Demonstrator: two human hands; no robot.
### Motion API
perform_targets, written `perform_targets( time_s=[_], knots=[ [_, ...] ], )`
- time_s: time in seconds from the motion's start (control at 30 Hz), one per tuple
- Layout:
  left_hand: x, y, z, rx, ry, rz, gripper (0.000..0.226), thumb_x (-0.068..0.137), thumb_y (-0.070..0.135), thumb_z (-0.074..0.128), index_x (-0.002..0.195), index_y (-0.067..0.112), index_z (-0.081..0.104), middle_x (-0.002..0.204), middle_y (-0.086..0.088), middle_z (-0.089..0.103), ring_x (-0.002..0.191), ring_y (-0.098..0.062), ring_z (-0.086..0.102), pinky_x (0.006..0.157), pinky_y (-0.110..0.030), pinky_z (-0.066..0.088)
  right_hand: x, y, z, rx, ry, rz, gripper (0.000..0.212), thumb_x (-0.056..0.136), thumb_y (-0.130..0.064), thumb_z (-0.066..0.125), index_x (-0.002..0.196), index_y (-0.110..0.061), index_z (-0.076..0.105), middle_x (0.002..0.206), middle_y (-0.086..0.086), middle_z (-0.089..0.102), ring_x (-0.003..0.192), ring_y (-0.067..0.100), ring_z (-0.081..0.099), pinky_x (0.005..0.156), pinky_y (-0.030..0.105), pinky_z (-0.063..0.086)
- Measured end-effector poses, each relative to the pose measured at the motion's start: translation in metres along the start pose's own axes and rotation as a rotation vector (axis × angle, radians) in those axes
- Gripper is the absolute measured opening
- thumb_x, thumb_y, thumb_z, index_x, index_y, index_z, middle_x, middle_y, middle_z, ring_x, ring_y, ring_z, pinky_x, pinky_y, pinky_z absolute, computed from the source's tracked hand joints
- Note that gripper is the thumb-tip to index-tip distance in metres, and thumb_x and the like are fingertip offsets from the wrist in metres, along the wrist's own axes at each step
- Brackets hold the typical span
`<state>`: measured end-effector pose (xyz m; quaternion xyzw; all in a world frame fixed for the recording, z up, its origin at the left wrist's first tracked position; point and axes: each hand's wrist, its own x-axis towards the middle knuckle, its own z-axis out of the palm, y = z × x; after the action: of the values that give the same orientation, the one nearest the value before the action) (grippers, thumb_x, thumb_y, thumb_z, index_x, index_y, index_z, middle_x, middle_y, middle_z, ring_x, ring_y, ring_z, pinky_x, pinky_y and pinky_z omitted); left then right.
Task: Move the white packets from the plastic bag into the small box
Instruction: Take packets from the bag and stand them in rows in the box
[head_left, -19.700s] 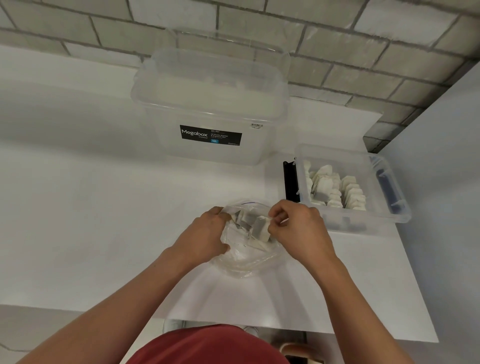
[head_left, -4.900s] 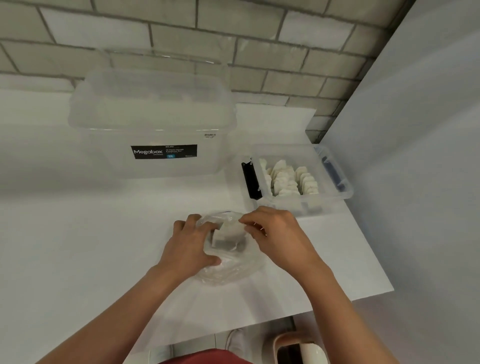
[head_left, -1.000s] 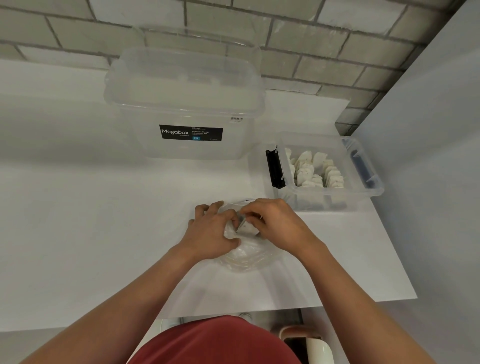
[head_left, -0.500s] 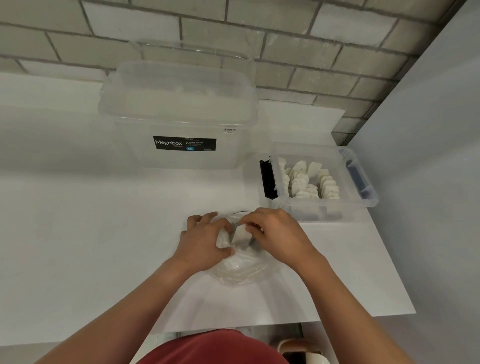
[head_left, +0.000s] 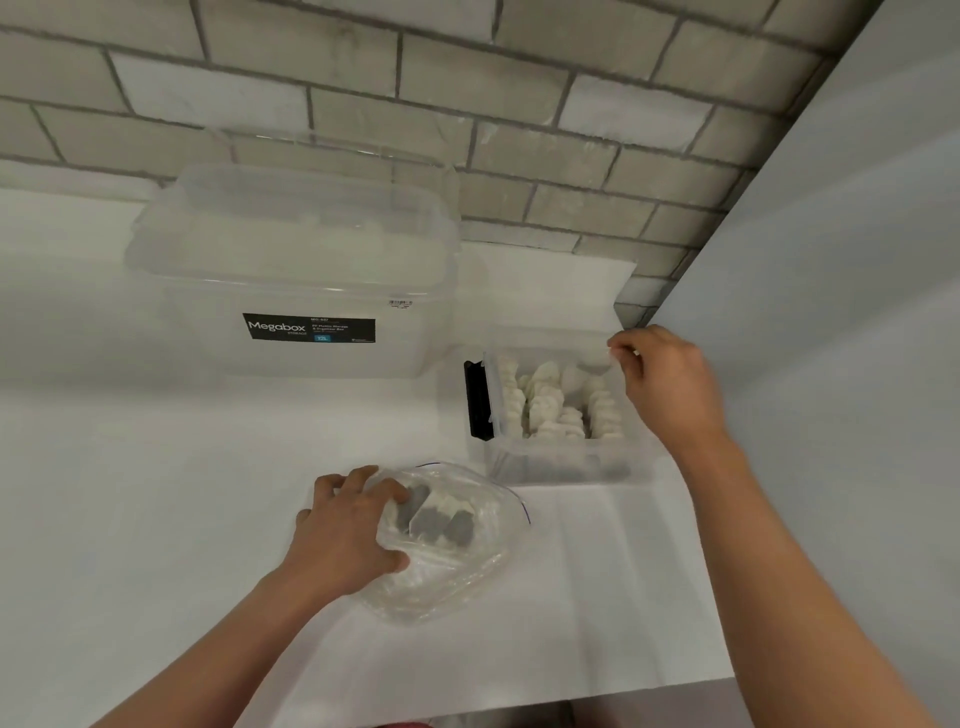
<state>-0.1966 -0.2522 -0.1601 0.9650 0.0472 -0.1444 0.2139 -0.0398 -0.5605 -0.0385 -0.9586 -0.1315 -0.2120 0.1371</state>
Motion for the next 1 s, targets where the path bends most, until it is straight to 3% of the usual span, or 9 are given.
perform_targets(
  time_s=[0.2, 0.33, 0.57, 0.8, 1.0],
  knots=[
    [-0.001, 0.002, -0.001, -0.012, 0.010, -0.011, 0.068, 0.065, 0.054, 0.073, 0.126, 0.048, 0.046, 0.150, 0.019, 0.028, 0.136, -0.023, 0.024, 0.094, -0.043, 0.048, 0.029, 0.015, 0.036, -0.182, -0.417, 0.003, 0.024, 0.098, -0.016, 0.053, 0.106, -0.026, 0.073, 0.112, 0.002, 0.071, 0.101, 0.030, 0.064, 0.079, 0.040, 0.056],
    [-0.002, 0.002, -0.001, -0.015, 0.019, -0.015, 0.068, 0.062, 0.054, 0.073, 0.125, 0.049, 0.047, 0.149, 0.020, 0.029, 0.135, -0.023, 0.025, 0.092, -0.041, 0.049, 0.033, 0.020, 0.057, -0.218, -0.488, 0.013, 0.021, 0.098, -0.022, 0.055, 0.105, -0.031, 0.072, 0.109, 0.004, 0.070, 0.098, 0.030, 0.064, 0.079, 0.038, 0.056],
    [-0.001, 0.002, -0.002, -0.029, 0.009, -0.022, 0.069, 0.059, 0.054, 0.072, 0.124, 0.049, 0.047, 0.146, 0.021, 0.030, 0.132, -0.023, 0.025, 0.089, -0.042, 0.050, 0.033, 0.025, 0.071, -0.208, -0.447, 0.047, 0.011, 0.095, -0.022, 0.060, 0.096, -0.026, 0.070, 0.098, 0.003, 0.070, 0.088, 0.027, 0.065, 0.068, 0.031, 0.049],
    [-0.001, 0.001, -0.003, -0.019, 0.005, -0.015, 0.069, 0.060, 0.053, 0.073, 0.124, 0.048, 0.047, 0.145, 0.021, 0.030, 0.133, -0.023, 0.025, 0.089, -0.041, 0.050, 0.031, 0.026, 0.061, -0.140, -0.373, 0.079, 0.016, 0.094, -0.034, 0.069, 0.106, -0.025, 0.073, 0.107, 0.000, 0.073, 0.100, 0.026, 0.066, 0.080, 0.039, 0.057],
    [-0.001, 0.001, -0.004, -0.011, 0.001, -0.014, 0.070, 0.063, 0.052, 0.076, 0.126, 0.047, 0.047, 0.147, 0.019, 0.030, 0.134, -0.024, 0.024, 0.091, -0.041, 0.049, 0.001, 0.005, 0.013, 0.253, -0.081, 0.218, 0.009, 0.088, -0.028, 0.077, 0.093, -0.021, 0.077, 0.093, -0.009, 0.075, 0.071, 0.010, 0.065, 0.076, 0.027, 0.054]
  ],
)
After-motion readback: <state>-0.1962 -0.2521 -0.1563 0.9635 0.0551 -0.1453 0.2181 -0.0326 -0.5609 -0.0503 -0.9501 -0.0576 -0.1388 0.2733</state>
